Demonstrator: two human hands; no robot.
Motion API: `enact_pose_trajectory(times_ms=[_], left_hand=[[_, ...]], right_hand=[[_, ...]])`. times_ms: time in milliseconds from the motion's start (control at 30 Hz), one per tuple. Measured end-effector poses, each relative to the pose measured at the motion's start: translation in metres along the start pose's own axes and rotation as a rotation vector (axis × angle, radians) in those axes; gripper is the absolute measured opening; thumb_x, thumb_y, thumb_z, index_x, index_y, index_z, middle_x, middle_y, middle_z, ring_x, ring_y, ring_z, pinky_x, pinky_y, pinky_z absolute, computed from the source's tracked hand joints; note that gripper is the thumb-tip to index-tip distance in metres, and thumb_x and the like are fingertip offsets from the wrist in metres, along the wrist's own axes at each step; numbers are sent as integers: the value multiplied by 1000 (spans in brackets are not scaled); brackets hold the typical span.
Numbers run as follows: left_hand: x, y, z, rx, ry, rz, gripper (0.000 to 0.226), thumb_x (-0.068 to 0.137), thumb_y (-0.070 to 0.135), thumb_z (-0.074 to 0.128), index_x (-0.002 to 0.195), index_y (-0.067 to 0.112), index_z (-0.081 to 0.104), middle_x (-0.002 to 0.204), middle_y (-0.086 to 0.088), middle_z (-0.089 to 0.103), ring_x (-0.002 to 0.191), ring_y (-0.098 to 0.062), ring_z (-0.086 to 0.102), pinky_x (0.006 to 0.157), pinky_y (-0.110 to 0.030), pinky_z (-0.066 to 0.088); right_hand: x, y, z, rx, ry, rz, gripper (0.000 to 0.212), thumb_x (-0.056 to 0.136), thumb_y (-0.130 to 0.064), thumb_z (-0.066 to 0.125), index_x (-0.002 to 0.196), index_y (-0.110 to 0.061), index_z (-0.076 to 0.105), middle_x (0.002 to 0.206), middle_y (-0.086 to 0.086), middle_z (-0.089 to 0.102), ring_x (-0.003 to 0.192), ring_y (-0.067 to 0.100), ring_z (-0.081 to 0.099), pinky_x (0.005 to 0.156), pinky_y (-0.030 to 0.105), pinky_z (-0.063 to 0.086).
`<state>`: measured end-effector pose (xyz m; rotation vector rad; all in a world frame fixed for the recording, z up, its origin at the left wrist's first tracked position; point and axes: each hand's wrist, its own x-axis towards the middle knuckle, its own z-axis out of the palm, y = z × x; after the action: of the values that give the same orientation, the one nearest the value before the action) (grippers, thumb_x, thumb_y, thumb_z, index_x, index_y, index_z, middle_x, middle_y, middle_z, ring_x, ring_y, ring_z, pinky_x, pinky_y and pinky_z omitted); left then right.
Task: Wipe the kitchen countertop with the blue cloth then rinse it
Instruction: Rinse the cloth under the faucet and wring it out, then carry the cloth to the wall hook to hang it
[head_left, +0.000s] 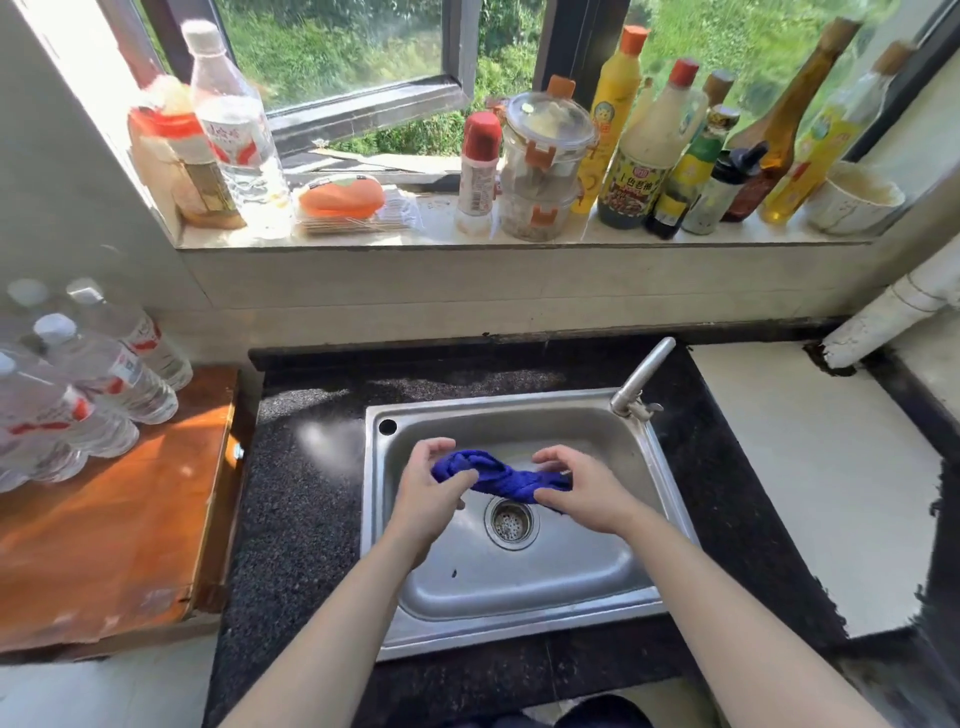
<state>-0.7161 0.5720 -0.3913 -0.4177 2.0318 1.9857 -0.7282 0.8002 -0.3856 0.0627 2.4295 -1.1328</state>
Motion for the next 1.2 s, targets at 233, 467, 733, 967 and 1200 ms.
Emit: enact_pose_trajectory(times_ms=[233, 467, 733, 967, 1200], left_hand=[[-19, 26, 24, -52, 60, 52, 54, 63, 17, 76, 112, 24, 53, 103, -10, 69, 92, -23, 65, 87, -44, 55], [-64, 46, 38, 19, 255, 80, 49, 69, 6, 66, 113, 22, 51, 100, -13, 71, 87, -20, 66, 82, -33, 54], [-141, 42, 17, 284, 591, 25, 35, 71, 13, 61, 102, 28, 54, 89, 10, 73, 83, -16, 68, 82, -36, 54], [-222, 48, -35, 223, 907, 111, 39, 82, -4, 61, 99, 29, 48, 79, 8, 74, 72, -9, 66, 74, -24, 52], [-339, 31, -142, 129, 1138, 151, 26, 93, -2, 54, 97, 24, 56, 88, -4, 66, 79, -21, 63, 67, -27, 48]], right_hand=[[-3, -22, -14, -29, -112, -189, 34, 91, -27, 69, 123, -35, 63, 109, -11, 68, 99, 1, 64, 88, 18, 51], [0, -35, -27, -7, -18, -536, 11, 98, -30, 62, 96, -28, 72, 88, -13, 69, 85, 6, 64, 78, 26, 51], [-17, -97, -2, 200, -237, -735, 19, 104, -12, 47, 87, -21, 44, 71, -4, 56, 61, 7, 46, 60, 22, 39], [-65, -156, 46, 100, -532, -858, 18, 100, -48, 49, 111, -38, 60, 94, -2, 69, 85, 12, 64, 80, 33, 53], [-119, -239, 122, 42, -567, -997, 20, 105, -28, 49, 121, -30, 62, 61, -21, 49, 57, 0, 48, 63, 14, 36]])
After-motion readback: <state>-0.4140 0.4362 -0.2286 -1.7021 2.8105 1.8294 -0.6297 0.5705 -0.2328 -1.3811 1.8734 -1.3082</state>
